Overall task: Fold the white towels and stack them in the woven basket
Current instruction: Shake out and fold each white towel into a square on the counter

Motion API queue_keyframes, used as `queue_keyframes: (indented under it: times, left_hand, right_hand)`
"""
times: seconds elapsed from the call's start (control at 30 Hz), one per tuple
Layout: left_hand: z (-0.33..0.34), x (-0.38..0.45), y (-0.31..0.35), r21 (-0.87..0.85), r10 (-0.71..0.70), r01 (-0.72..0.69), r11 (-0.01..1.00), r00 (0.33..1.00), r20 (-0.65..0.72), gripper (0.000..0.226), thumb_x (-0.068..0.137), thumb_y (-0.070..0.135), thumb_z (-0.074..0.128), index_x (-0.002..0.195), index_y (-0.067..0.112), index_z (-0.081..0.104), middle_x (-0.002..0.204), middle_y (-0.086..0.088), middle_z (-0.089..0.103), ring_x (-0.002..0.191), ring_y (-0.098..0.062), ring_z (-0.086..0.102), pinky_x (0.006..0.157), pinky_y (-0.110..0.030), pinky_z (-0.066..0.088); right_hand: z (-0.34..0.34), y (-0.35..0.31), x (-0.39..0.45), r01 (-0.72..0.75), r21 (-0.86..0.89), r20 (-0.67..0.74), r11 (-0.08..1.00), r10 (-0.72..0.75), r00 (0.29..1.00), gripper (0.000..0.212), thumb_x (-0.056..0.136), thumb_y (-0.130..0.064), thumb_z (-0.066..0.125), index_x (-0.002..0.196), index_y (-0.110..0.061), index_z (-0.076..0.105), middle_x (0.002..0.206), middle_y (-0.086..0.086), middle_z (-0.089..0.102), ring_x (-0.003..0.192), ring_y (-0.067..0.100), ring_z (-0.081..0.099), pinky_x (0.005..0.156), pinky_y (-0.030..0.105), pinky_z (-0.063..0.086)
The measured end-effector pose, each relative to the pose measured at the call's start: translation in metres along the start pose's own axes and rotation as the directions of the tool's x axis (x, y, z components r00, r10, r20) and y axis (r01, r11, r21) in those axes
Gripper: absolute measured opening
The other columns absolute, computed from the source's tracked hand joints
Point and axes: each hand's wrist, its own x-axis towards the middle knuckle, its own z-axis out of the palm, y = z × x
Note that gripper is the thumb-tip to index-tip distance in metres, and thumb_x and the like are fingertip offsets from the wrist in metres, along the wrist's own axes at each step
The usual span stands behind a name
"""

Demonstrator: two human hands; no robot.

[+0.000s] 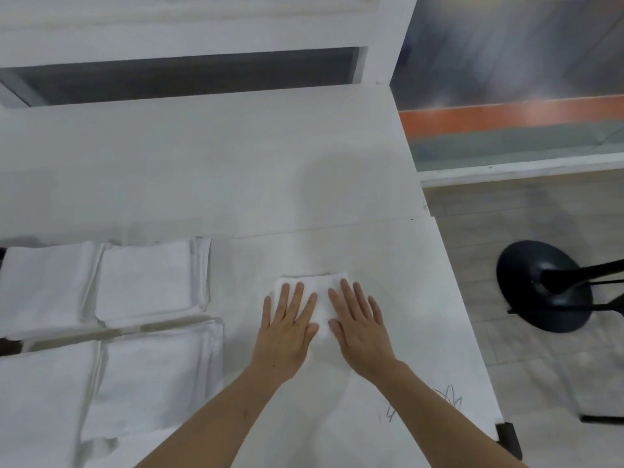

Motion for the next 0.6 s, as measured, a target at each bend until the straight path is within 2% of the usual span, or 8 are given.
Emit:
queue_keyframes:
  times: [0.03, 0.1, 0.27, 0.37, 0.43, 0.5, 0.53, 0.6]
  left_hand:
    - [0.002, 0.001, 0.000, 0.018, -0.004, 0.004, 1.000, 1.000, -0.002, 0.059, 0.109, 0.049, 0.017, 0.163, 0.025, 0.012, 0.171, -0.006, -0.003, 0.157, -0.031, -0.006, 0.123, -0.061, 0.013]
    - [0.009, 0.004, 0.001, 0.026, -0.016, 0.016, 1.000, 1.000, -0.003, 0.061, 0.109, 0.049, 0.020, 0.163, 0.026, 0.007, 0.171, -0.007, -0.006, 0.157, -0.032, -0.007, 0.122, -0.062, 0.014]
    - [0.016, 0.010, 0.000, 0.009, 0.011, -0.011, 1.000, 0.999, -0.031, 0.063, 0.108, 0.049, 0.022, 0.163, 0.025, 0.005, 0.171, -0.009, -0.007, 0.157, -0.033, -0.006, 0.121, -0.063, 0.017]
    - [0.008, 0.003, 0.009, -0.025, -0.134, 0.133, 0.991, 0.990, -0.040, 0.066, 0.107, 0.051, 0.027, 0.163, 0.024, 0.005, 0.170, -0.016, -0.006, 0.157, -0.035, -0.004, 0.124, -0.058, 0.015]
    - [-0.001, -0.005, 0.021, -0.144, -0.330, 0.323, 0.935, 0.944, -0.026, 0.065, 0.107, 0.046, 0.036, 0.163, 0.023, 0.013, 0.167, -0.022, 0.009, 0.152, -0.042, 0.016, 0.122, -0.051, 0.026]
    - [-0.001, -0.014, 0.027, -0.338, -0.473, 0.440, 0.832, 0.881, -0.018, 0.060, 0.105, 0.035, 0.045, 0.160, 0.021, 0.027, 0.155, -0.023, 0.035, 0.133, -0.040, 0.043, 0.108, -0.047, 0.043]
    - [0.000, -0.016, 0.028, -0.443, -0.520, 0.469, 0.764, 0.854, 0.008, 0.057, 0.105, 0.030, 0.046, 0.159, 0.021, 0.030, 0.145, -0.020, 0.045, 0.124, -0.037, 0.049, 0.102, -0.045, 0.044]
    - [-0.003, -0.017, 0.024, -0.576, -0.562, 0.519, 0.632, 0.818, 0.122, 0.054, 0.106, 0.024, 0.044, 0.158, 0.024, 0.031, 0.130, -0.015, 0.056, 0.118, -0.032, 0.052, 0.102, -0.039, 0.037]
  right_hand:
    - [0.004, 0.003, -0.001, -0.030, -0.016, 0.058, 0.999, 0.031, 0.998, 0.059, 0.111, -0.049, 0.016, 0.162, -0.041, -0.013, 0.169, -0.010, -0.026, 0.156, 0.016, -0.026, 0.127, 0.044, -0.009]
    - [0.009, 0.005, 0.000, -0.101, -0.014, 0.133, 0.995, 0.102, 0.986, 0.058, 0.110, -0.051, 0.010, 0.156, -0.047, -0.025, 0.163, -0.013, -0.039, 0.151, 0.015, -0.037, 0.126, 0.047, -0.015]
    - [0.011, 0.006, 0.006, -0.147, -0.045, 0.145, 0.988, 0.153, 0.978, 0.057, 0.109, -0.053, 0.008, 0.154, -0.050, -0.027, 0.164, -0.012, -0.038, 0.152, 0.016, -0.034, 0.127, 0.047, -0.014]
    - [0.006, 0.001, 0.005, -0.165, -0.016, 0.129, 0.986, 0.166, 0.978, 0.059, 0.109, -0.052, 0.017, 0.159, -0.049, -0.013, 0.171, -0.006, -0.021, 0.159, 0.020, -0.016, 0.129, 0.044, 0.001]
    - [0.000, -0.004, 0.002, -0.205, 0.049, 0.097, 0.977, 0.200, 0.975, 0.058, 0.108, -0.051, 0.029, 0.162, -0.047, 0.006, 0.174, 0.004, -0.001, 0.159, 0.027, 0.007, 0.127, 0.043, 0.019]
    - [-0.001, -0.008, -0.003, -0.270, 0.139, 0.066, 0.953, 0.263, 0.962, 0.056, 0.106, -0.046, 0.043, 0.159, -0.042, 0.025, 0.166, 0.010, 0.018, 0.147, 0.033, 0.029, 0.120, 0.043, 0.032]
    - [0.001, -0.011, -0.006, -0.318, 0.220, 0.076, 0.922, 0.309, 0.948, 0.054, 0.105, -0.041, 0.049, 0.157, -0.040, 0.033, 0.160, 0.010, 0.024, 0.140, 0.033, 0.036, 0.117, 0.043, 0.036]
    - [0.004, -0.018, -0.013, -0.413, 0.396, 0.120, 0.820, 0.399, 0.909, 0.051, 0.103, -0.033, 0.057, 0.151, -0.038, 0.043, 0.145, 0.009, 0.034, 0.125, 0.030, 0.048, 0.110, 0.041, 0.044]
